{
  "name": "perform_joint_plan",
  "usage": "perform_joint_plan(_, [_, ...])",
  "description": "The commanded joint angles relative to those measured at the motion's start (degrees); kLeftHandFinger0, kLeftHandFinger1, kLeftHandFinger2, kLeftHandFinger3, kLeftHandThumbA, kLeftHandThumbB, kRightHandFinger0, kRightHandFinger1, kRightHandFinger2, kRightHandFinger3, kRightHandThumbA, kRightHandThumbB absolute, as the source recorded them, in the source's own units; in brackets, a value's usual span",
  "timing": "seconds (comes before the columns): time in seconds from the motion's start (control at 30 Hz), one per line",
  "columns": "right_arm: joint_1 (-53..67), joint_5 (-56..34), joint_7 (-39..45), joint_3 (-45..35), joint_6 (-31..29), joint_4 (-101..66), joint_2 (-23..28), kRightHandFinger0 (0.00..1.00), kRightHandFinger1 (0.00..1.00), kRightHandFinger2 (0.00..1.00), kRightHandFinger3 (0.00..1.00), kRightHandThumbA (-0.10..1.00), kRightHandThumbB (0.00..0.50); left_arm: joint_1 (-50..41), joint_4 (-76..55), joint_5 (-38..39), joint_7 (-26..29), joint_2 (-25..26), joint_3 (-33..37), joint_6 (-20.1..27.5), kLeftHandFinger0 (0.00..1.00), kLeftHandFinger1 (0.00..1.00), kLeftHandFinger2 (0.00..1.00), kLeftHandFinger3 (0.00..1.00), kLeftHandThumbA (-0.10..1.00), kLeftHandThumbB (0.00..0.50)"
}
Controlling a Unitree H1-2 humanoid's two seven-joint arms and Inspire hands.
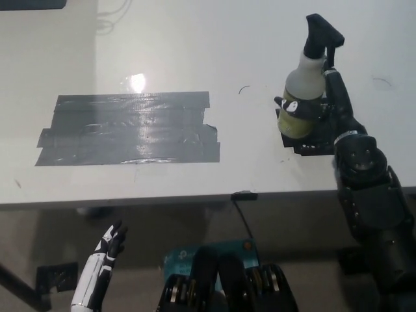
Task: A spray bottle is kept on the black marked spot on the table infront of the robot and the robot extends its right arm to pick it up and hands it to a person
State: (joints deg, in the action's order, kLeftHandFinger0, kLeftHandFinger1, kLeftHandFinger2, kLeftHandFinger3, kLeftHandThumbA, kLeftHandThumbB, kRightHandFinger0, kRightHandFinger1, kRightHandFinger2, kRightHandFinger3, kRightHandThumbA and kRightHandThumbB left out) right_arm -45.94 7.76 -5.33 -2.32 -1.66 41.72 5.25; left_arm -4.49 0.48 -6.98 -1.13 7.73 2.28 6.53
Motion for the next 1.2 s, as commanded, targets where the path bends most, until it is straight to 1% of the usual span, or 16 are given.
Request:
perform_joint_plan(0.0, [-5.5,-0.2,-4.9,-0.8,-2.8,1.7,-1.4,0.02,0.25,0.43,0.37,0.19,0.329,0.7,-0.4,0.0,-0.2,0.6,-0.2,2.8,1.0,1.0,1.0,1.0,1.0,0.333])
perform_joint_plan(0.03, [-5.6,0.0,-5.2,-0.8,-3.0,1.9,-1.4,0.02,0.25,0.43,0.37,0.19,0.329,0.8,-0.4,0.0,-0.2,0.6,-0.1,2.8,1.0,1.0,1.0,1.0,1.0,0.333])
perform_joint_plan(0.07, [-5.7,0.0,-5.3,-0.7,-3.2,2.3,-1.6,0.01,0.32,0.55,0.42,-0.01,0.305,0.8,-0.4,0.3,-0.3,0.5,-0.2,2.8,1.0,1.0,1.0,1.0,1.0,0.334])
perform_joint_plan(0.13, [-5.7,0.0,-5.0,-0.3,-4.0,2.8,-1.8,0.02,0.39,0.67,0.51,-0.09,0.282,0.8,-0.7,0.3,-0.3,0.6,-0.3,2.5,1.0,1.0,1.0,1.0,1.0,0.331])
perform_joint_plan(0.17, [-5.5,0.2,-4.7,0.2,-4.6,3.1,-1.7,0.05,0.44,0.75,0.6,-0.1,0.267,1.0,-0.8,0.1,-0.3,0.6,-0.3,2.5,1.0,1.0,1.0,1.0,1.0,0.328])
perform_joint_plan(0.2, [-5.5,0.1,-4.6,0.4,-5.3,3.7,-1.8,0.05,0.46,0.77,0.65,-0.1,0.267,1.0,-1.2,0.3,-0.5,0.6,-0.2,2.2,1.0,1.0,1.0,1.0,1.0,0.328])
perform_joint_plan(0.3, [-5.0,0.3,-5.3,0.7,-5.9,4.1,-1.9,0.07,0.49,0.81,0.71,-0.1,0.254,1.1,-1.1,0.8,-0.7,0.8,-0.4,2.3,1.0,1.0,1.0,1.0,1.0,0.328])
perform_joint_plan(0.4, [-4.6,0.1,-5.6,0.7,-5.7,3.3,-2.0,0.09,0.53,0.86,0.79,-0.1,0.21,1.0,-1.3,0.5,-0.6,0.9,-0.4,2.0,1.0,1.0,1.0,1.0,1.0,0.316])
perform_joint_plan(0.5, [-4.0,0.1,-5.7,0.6,-3.8,-1.2,-2.2,0.09,0.54,0.87,0.86,-0.1,0.178,0.8,-1.5,0.2,-0.5,1.0,-0.4,2.1,1.0,1.0,1.0,1.0,1.0,0.311])
perform_joint_plan(0.63, [-3.9,0.2,-5.3,0.8,-1.5,-8.2,-2.9,0.11,0.55,0.88,0.88,-0.1,0.175,1.0,-1.2,0.5,-0.6,1.1,-0.5,2.5,1.0,1.0,1.0,1.0,1.0,0.3])
perform_joint_plan(0.7, [-4.0,-0.4,-4.0,1.1,0.9,-13.7,-3.7,0.11,0.56,0.88,0.89,-0.1,0.152,1.0,-0.7,0.4,-0.6,1.3,-0.4,2.9,1.0,1.0,1.0,1.0,1.0,0.292])
perform_joint_plan(0.83, [-4.4,-0.5,-2.9,1.9,3.4,-19.5,-5.0,0.1,0.55,0.91,0.96,-0.1,0.153,0.7,-0.8,0.3,-0.7,1.2,-0.2,2.4,1.0,1.0,1.0,1.0,1.0,0.298])
perform_joint_plan(0.9, [-5.5,-1.4,-1.9,2.3,4.9,-21.0,-6.1,0.05,0.48,0.87,0.96,-0.1,0.137,0.8,-0.6,0.2,-0.6,1.2,-0.2,2.5,1.0,1.0,1.0,1.0,1.0,0.305])
perform_joint_plan(1.0, [-7.2,-1.4,-1.2,3.1,5.9,-19.1,-7.6,0.03,0.48,0.88,0.95,-0.1,0.155,0.7,-0.7,0.2,-0.5,1.0,-0.3,2.1,1.0,1.0,1.0,1.0,1.0,0.315])
perform_joint_plan(1.1, [-8.5,-1.0,-1.1,3.7,7.5,-16.3,-9.0,0.0,0.43,0.8,0.89,-0.1,0.157,0.8,-0.7,0.1,-0.5,1.0,-0.2,1.9,1.0,1.0,1.0,1.0,1.0,0.316])
perform_joint_plan(1.17, [-9.0,-0.6,-1.4,4.2,7.8,-14.1,-9.8,0.0,0.43,0.8,0.89,-0.1,0.148,0.9,-0.9,0.1,-0.6,1.0,-0.1,1.5,1.0,1.0,1.0,1.0,1.0,0.319])
